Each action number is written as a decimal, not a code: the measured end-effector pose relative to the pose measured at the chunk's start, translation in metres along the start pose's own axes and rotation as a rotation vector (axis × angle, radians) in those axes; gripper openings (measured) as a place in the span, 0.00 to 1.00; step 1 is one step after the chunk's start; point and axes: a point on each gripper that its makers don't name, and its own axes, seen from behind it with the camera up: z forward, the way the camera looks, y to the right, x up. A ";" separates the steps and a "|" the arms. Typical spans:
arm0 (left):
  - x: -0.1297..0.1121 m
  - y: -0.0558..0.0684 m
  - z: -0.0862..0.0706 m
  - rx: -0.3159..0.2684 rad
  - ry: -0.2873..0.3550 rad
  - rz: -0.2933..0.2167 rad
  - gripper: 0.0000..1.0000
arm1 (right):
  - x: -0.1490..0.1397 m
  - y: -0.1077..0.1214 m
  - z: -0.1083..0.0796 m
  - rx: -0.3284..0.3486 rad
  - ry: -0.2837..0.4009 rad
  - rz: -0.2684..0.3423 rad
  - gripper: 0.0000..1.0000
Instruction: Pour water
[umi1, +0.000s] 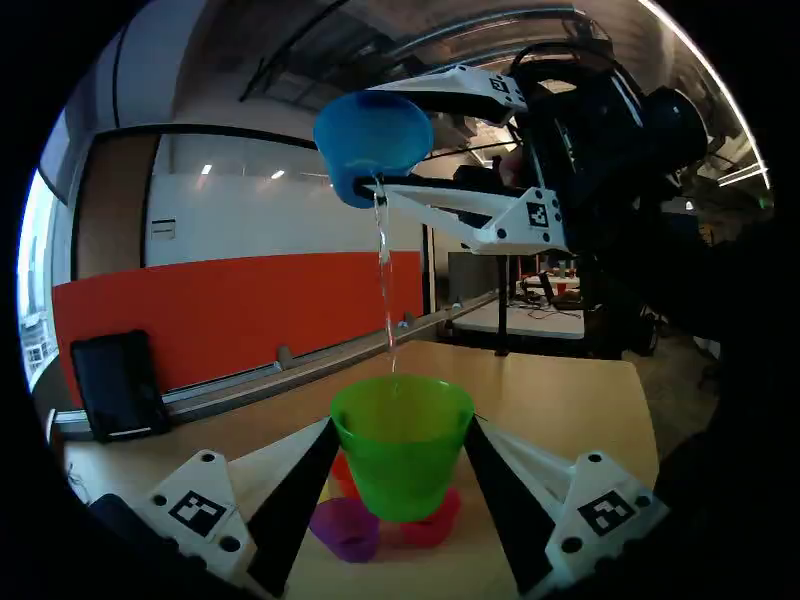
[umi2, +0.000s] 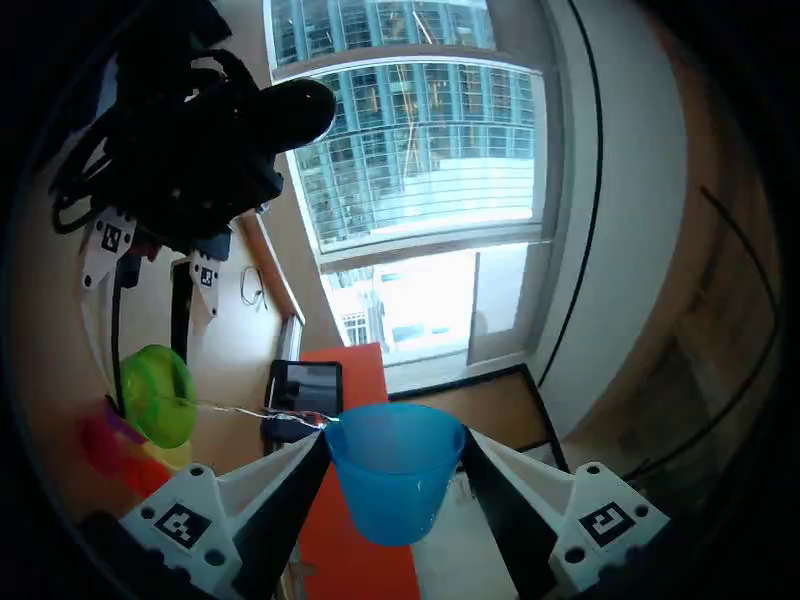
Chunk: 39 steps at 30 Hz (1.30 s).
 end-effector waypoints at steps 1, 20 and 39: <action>0.000 0.000 0.000 0.000 0.001 -0.001 0.86 | 0.000 0.000 0.000 -0.001 0.000 -0.003 0.93; 0.001 -0.002 -0.002 0.004 0.006 -0.009 0.86 | 0.004 0.005 0.001 -0.008 0.003 -0.084 0.93; 0.002 -0.003 -0.002 0.004 0.005 -0.007 0.86 | 0.013 0.009 0.002 -0.023 0.011 -0.221 0.93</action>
